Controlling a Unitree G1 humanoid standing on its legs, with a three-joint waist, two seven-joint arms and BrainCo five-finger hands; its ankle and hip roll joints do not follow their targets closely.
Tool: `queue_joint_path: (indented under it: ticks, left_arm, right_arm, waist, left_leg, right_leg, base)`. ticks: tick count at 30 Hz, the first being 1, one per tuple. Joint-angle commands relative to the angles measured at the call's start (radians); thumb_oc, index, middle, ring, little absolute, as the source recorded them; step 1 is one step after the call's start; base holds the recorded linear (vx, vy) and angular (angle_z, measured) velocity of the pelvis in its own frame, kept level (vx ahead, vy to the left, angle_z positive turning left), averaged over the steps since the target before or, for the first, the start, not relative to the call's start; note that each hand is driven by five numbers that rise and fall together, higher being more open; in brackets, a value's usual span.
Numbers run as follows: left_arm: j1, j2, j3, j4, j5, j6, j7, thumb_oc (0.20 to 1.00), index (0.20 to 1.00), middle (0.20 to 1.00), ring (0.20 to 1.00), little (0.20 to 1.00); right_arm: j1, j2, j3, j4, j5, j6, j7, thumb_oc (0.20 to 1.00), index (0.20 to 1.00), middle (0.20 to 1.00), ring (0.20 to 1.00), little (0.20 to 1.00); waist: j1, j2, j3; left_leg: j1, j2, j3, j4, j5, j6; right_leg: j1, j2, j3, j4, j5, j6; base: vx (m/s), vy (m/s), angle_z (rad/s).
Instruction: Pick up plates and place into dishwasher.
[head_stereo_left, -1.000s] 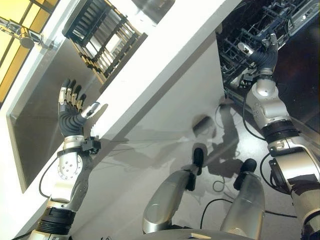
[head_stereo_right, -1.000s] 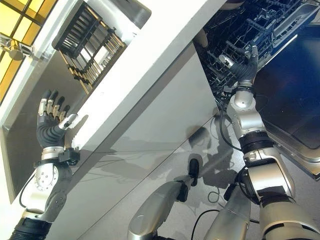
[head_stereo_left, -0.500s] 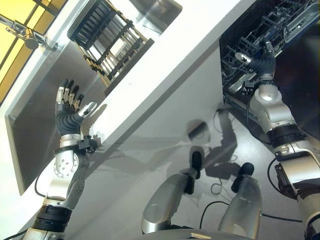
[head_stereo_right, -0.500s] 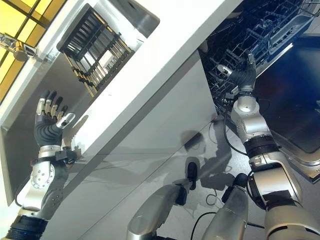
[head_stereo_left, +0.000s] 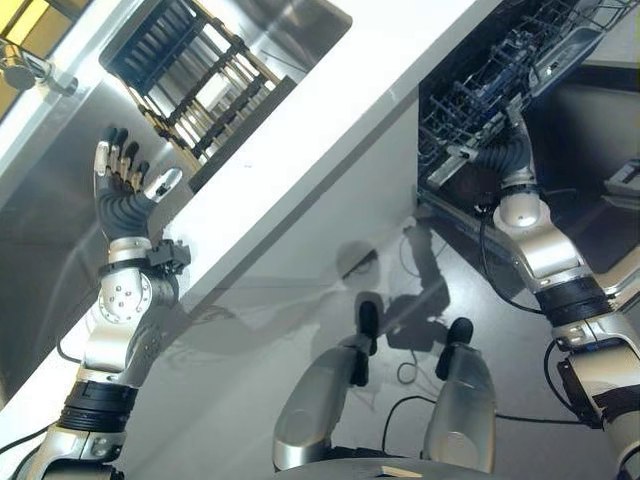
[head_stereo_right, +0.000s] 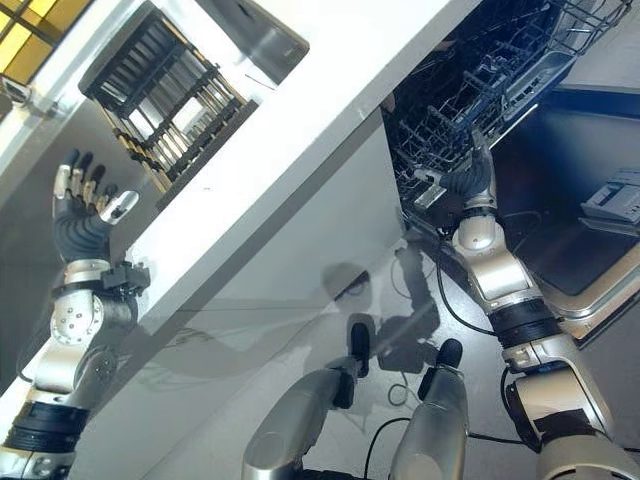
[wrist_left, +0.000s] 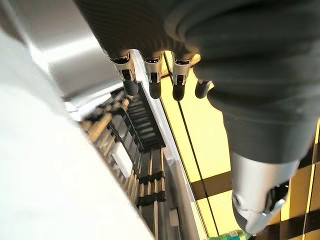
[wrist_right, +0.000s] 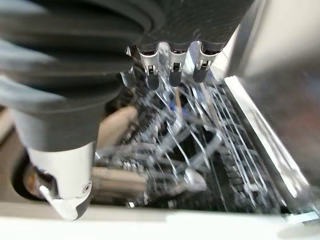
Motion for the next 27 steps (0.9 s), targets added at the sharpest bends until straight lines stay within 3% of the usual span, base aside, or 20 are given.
queue_joint_path:
  ticks: [1, 8, 12, 17, 20, 24, 27]
  left_arm:
    - [-0.011, 0.052, 0.087, -0.051, 0.083, 0.001, 0.032, 1.0, 1.0, 1.0, 1.0, 1.0]
    - [-0.014, 0.011, 0.07, -0.047, 0.127, 0.018, 0.056, 1.0, 1.0, 1.0, 1.0, 1.0]
    - [-0.006, -0.028, 0.048, -0.034, 0.152, 0.012, 0.071, 1.0, 1.0, 1.0, 1.0, 1.0]
    - [0.047, -0.109, 0.013, -0.003, 0.187, -0.054, 0.087, 1.0, 1.0, 1.0, 1.0, 1.0]
    - [0.082, -0.145, -0.003, 0.013, 0.196, -0.099, 0.102, 1.0, 1.0, 1.0, 1.0, 1.0]
    - [0.104, -0.169, -0.008, 0.029, 0.183, -0.126, 0.106, 1.0, 1.0, 1.0, 1.0, 1.0]
    - [0.104, -0.187, -0.012, 0.039, 0.181, -0.133, 0.107, 1.0, 1.0, 1.0, 1.0, 1.0]
  right_arm:
    - [-0.018, -0.019, -0.063, -0.107, -0.038, -0.017, -0.054, 1.0, 1.0, 1.0, 1.0, 1.0]
    - [0.114, 0.027, -0.119, -0.165, -0.039, -0.048, -0.105, 1.0, 1.0, 1.0, 1.0, 1.0]
    - [0.205, 0.077, -0.157, -0.191, 0.012, -0.112, -0.158, 1.0, 1.0, 1.0, 1.0, 1.0]
    - [0.406, 0.184, -0.211, -0.2, 0.145, -0.284, -0.302, 1.0, 1.0, 1.0, 1.0, 1.0]
    - [0.519, 0.24, -0.232, -0.177, 0.14, -0.362, -0.399, 1.0, 1.0, 1.0, 1.0, 1.0]
    - [0.593, 0.28, -0.263, -0.106, 0.22, -0.42, -0.469, 1.0, 1.0, 1.0, 1.0, 1.0]
    - [0.626, 0.303, -0.279, -0.038, 0.293, -0.462, -0.47, 1.0, 1.0, 1.0, 1.0, 1.0]
  waist:
    - [-0.026, -0.045, -0.004]
    - [-0.076, -0.058, -0.031]
    - [-0.109, -0.055, -0.043]
    - [-0.168, -0.028, -0.048]
    - [-0.203, -0.008, -0.048]
    - [-0.236, 0.013, -0.046]
    - [-0.252, 0.027, -0.047]
  left_leg:
    - [0.019, 0.004, 0.055, 0.083, -0.139, -0.019]
    - [0.041, 0.014, 0.07, 0.079, -0.144, -0.021]
    - [0.054, 0.013, 0.083, 0.091, -0.157, -0.02]
    - [0.074, 0.012, 0.12, 0.101, -0.178, -0.015]
    - [0.082, 0.014, 0.148, 0.099, -0.188, -0.011]
    - [0.105, 0.011, 0.181, 0.098, -0.203, -0.006]
    - [0.111, 0.009, 0.194, 0.104, -0.212, -0.004]
  right_leg:
    - [0.063, -0.032, 0.11, -0.293, 0.215, 0.04]
    - [0.067, -0.008, 0.141, -0.308, 0.212, 0.035]
    - [0.062, -0.003, 0.174, -0.304, 0.209, 0.036]
    - [0.048, -0.007, 0.224, -0.294, 0.202, 0.041]
    - [0.036, -0.014, 0.253, -0.297, 0.205, 0.047]
    - [0.042, -0.031, 0.279, -0.315, 0.218, 0.056]
    - [0.039, -0.043, 0.292, -0.316, 0.224, 0.061]
  base:
    - [-0.08, -0.102, -0.04]
    - [-0.02, -0.03, -0.16]
    - [0.03, 0.061, -0.36]
    - [0.06, 0.163, -0.35]
    - [0.05, 0.207, -0.32]
    - [0.07, 0.188, -0.32]
    - [0.05, 0.135, -0.22]
